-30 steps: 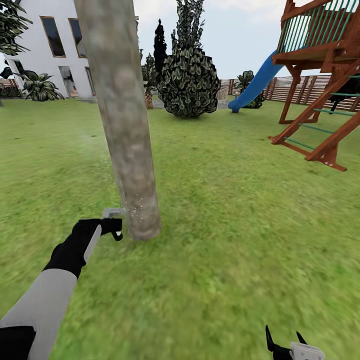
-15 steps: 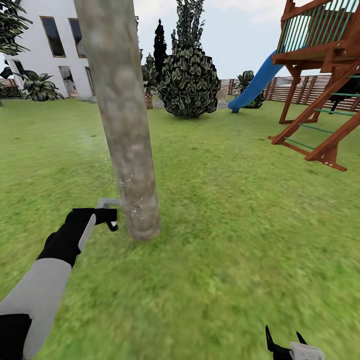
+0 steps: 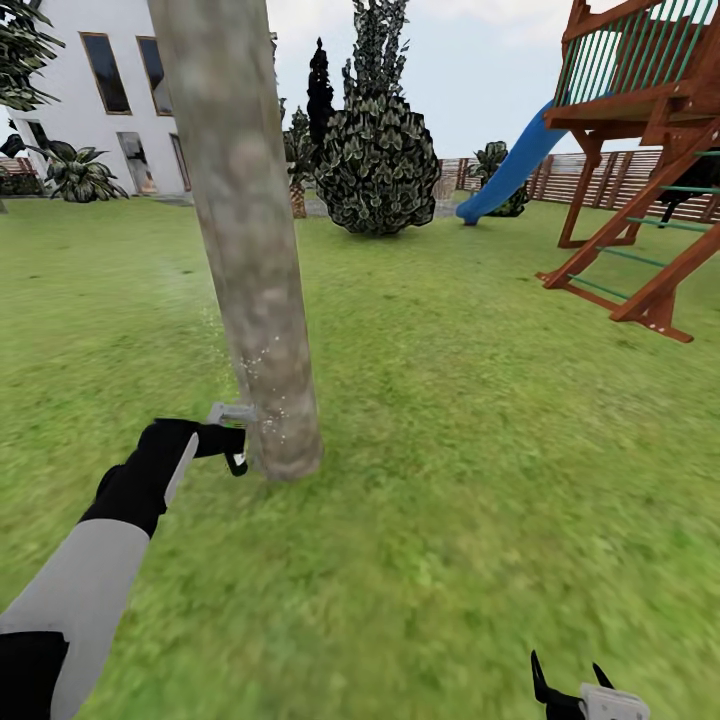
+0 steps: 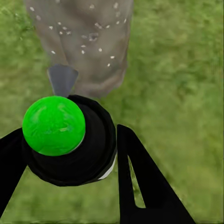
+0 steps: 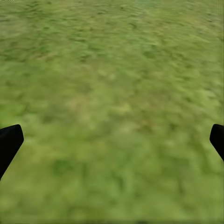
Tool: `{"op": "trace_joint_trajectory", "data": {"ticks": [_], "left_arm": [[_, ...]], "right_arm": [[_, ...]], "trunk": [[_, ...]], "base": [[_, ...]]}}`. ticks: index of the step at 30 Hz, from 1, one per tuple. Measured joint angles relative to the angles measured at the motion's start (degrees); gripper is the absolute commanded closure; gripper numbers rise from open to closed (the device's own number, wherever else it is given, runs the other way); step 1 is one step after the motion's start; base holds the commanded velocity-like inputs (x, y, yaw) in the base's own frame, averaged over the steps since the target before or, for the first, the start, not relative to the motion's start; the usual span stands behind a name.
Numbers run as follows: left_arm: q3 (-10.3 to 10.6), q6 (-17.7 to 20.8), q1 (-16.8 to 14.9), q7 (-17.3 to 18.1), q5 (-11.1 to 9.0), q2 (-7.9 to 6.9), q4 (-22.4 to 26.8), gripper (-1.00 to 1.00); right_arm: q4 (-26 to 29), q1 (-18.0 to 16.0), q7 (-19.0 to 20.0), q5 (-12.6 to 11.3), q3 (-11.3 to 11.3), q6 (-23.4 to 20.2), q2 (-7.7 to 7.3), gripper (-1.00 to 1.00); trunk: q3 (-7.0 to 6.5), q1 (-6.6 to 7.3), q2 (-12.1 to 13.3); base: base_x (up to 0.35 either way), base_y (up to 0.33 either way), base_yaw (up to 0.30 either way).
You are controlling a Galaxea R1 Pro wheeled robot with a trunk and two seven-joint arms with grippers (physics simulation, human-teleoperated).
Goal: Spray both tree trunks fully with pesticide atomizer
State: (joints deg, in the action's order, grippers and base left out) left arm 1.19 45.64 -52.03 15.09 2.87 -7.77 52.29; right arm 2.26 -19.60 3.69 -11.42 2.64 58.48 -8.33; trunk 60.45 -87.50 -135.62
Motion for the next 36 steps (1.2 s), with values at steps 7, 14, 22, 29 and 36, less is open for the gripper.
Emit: {"op": "trace_joint_trajectory", "data": {"ticks": [7,14,22,29,36], "left_arm": [[-0.2,-0.2,0.2,-0.1,1.8,1.92,0.0,1.00],[-0.1,-0.1,0.0,-0.1,1.9,2.00,0.1,1.00],[-0.5,0.9,-4.0,-0.1,2.1,1.16,0.9,1.00],[-0.5,5.9,-4.3,0.1,1.6,-0.14,7.9,1.00],[-0.8,7.4,-6.5,0.4,1.8,-1.55,8.9,1.00]], "right_arm": [[0.0,0.0,0.0,0.0,0.0,0.0,-0.01,-1.00],[0.0,0.0,0.0,0.0,0.0,0.0,-0.02,-1.00],[0.0,0.0,0.0,0.0,0.0,0.0,-0.02,-1.00],[0.0,0.0,0.0,0.0,0.0,0.0,-0.02,-1.00],[0.0,0.0,0.0,0.0,0.0,0.0,-0.02,-1.00]], "trunk": [[0.00,0.00,0.0],[0.00,0.00,0.0],[0.00,0.00,0.0],[0.00,0.00,0.0],[0.00,0.00,0.0]], "base": [[0.000,0.000,-0.141],[-0.197,0.000,-0.001],[-0.005,0.000,0.000],[0.000,0.000,0.000],[0.000,0.000,0.000]]}}
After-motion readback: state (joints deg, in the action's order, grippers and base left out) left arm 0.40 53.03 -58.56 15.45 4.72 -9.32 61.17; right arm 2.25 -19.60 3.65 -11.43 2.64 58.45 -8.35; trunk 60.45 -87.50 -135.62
